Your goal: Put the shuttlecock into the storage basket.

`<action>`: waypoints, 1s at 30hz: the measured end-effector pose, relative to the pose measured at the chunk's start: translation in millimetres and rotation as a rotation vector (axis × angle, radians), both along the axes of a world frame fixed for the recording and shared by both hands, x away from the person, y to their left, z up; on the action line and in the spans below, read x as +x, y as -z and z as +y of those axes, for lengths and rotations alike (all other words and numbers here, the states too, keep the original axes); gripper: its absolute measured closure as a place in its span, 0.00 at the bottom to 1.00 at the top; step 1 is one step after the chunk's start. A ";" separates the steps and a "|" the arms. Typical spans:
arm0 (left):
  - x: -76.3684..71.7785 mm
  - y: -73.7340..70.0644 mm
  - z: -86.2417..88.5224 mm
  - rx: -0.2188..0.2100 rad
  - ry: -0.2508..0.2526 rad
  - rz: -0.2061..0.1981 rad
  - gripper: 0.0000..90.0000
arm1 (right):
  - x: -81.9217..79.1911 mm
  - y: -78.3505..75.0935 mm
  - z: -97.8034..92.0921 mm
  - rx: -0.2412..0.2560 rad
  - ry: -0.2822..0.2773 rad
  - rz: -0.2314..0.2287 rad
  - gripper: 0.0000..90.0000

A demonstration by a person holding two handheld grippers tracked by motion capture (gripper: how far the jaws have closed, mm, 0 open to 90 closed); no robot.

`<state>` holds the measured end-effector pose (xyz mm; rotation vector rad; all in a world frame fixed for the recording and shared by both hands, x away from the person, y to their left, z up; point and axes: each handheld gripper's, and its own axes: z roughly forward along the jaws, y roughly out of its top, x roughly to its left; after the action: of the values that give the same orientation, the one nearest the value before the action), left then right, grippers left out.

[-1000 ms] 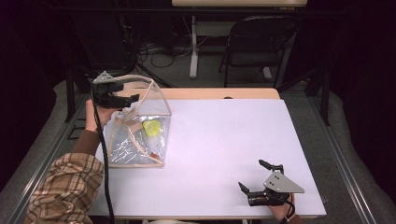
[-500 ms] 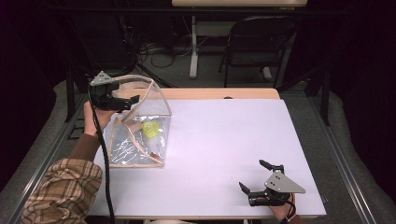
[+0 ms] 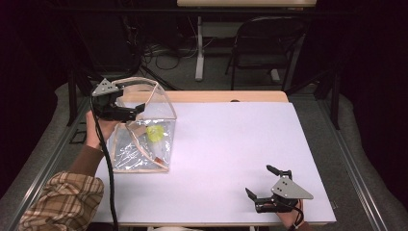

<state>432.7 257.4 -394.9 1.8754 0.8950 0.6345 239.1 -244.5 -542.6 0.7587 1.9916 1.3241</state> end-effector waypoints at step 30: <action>-58.3 2.0 -1.8 -0.019 0.032 -0.097 0.00 | 0.0 0.3 0.7 -0.003 0.000 0.001 0.00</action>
<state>374.3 255.6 -396.9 1.8224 0.8037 0.6889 239.1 -243.8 -542.8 0.7582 1.9936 1.3207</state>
